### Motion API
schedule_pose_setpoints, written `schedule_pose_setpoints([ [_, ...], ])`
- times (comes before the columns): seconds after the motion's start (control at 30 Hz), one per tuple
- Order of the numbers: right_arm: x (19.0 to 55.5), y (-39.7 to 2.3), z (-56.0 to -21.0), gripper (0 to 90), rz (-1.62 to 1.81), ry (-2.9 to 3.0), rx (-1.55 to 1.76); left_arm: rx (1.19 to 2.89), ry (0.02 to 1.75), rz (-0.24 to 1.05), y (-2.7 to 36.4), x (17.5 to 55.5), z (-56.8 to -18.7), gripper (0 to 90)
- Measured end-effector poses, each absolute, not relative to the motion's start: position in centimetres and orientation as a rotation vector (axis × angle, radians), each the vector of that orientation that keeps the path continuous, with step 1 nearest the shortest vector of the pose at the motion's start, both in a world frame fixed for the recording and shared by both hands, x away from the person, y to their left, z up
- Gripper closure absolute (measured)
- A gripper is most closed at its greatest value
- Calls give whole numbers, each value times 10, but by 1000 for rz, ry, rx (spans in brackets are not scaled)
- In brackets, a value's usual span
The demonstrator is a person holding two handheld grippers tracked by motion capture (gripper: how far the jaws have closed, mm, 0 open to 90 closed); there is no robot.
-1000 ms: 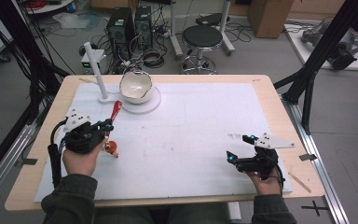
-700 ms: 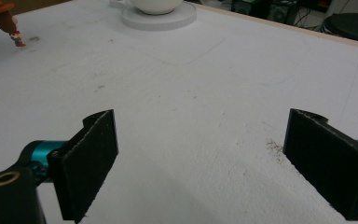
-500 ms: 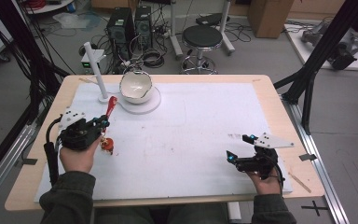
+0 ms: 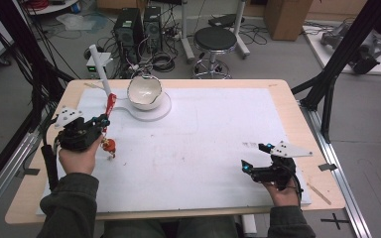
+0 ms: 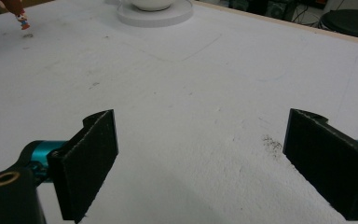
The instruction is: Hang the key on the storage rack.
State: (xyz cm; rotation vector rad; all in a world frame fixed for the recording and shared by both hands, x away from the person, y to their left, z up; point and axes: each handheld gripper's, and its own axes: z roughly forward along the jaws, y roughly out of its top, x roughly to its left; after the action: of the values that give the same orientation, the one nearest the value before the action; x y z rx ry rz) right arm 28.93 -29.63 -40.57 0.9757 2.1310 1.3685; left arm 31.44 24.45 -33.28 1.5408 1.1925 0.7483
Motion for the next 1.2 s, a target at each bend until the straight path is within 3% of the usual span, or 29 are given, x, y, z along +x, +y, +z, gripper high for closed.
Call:
schedule_pose_setpoints([
  [1.2,294,-291,-406,91,1365,2147,962,1479,1306,855,276,359,-336,866],
])
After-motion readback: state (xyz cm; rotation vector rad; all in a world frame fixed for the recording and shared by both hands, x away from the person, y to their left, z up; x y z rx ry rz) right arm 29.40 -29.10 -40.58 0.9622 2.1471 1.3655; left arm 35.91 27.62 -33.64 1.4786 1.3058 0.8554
